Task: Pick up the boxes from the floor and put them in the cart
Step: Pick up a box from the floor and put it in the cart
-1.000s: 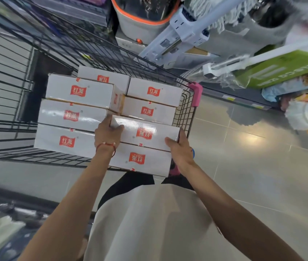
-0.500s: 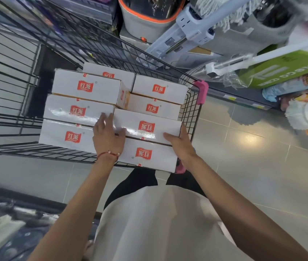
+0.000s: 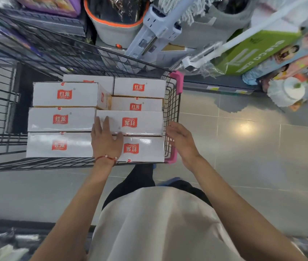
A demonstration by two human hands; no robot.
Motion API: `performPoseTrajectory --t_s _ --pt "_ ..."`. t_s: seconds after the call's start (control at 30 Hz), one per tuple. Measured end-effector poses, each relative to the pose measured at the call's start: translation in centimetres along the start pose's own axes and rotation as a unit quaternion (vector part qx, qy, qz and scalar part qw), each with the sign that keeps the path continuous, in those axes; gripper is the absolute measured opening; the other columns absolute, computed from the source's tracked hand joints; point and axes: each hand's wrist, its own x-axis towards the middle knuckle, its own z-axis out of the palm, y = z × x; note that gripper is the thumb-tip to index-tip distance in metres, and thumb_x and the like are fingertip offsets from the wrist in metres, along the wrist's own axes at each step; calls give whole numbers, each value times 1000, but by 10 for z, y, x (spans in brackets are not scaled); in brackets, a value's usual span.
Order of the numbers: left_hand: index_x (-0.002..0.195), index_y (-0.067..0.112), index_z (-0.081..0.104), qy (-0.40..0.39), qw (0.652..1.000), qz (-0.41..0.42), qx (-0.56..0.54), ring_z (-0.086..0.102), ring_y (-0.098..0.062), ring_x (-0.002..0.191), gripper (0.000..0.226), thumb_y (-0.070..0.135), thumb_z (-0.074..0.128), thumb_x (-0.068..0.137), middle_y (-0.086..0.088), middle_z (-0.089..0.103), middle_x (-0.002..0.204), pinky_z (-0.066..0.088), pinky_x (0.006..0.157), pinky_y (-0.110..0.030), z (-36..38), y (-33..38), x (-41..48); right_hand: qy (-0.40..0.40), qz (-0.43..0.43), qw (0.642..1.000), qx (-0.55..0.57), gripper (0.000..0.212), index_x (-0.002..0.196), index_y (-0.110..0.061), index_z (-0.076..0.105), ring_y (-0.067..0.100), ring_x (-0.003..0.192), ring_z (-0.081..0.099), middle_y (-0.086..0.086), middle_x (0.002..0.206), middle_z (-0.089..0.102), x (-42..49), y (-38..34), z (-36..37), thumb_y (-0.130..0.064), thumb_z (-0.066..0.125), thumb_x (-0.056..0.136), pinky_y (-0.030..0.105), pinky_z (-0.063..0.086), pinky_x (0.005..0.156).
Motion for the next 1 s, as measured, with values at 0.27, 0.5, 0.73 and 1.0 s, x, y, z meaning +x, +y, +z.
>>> performPoseTrajectory --t_s 0.27,0.5,0.73,1.0 --pt "153 15 35 -22 995 78 -51 18 -30 152 60 23 58 98 -9 25 163 21 123 -49 20 45 -67 68 -38 993 87 29 132 -10 64 26 117 65 7 124 69 -65 41 -60 -9 57 104 33 50 98" --pt "147 13 45 -74 978 186 -64 34 -24 143 52 15 59 97 -10 39 155 22 116 -28 55 86 -149 135 -47 972 186 32 135 -7 62 27 111 67 14 131 69 -144 98 -133 -6 55 104 45 47 111" --pt "143 14 50 -163 943 285 -60 49 -24 131 49 13 60 95 -6 51 145 35 115 -36 110 146 -227 233 -69 928 283 28 126 -16 68 23 114 70 7 125 73 -208 158 -208 -7 58 101 41 52 109" --pt "135 17 56 -295 889 343 -65 55 -13 118 42 8 62 95 4 57 133 39 96 -22 181 225 -288 335 -84 855 388 25 122 -23 69 15 107 73 -2 116 77 -239 200 -278 -14 60 101 35 55 102"
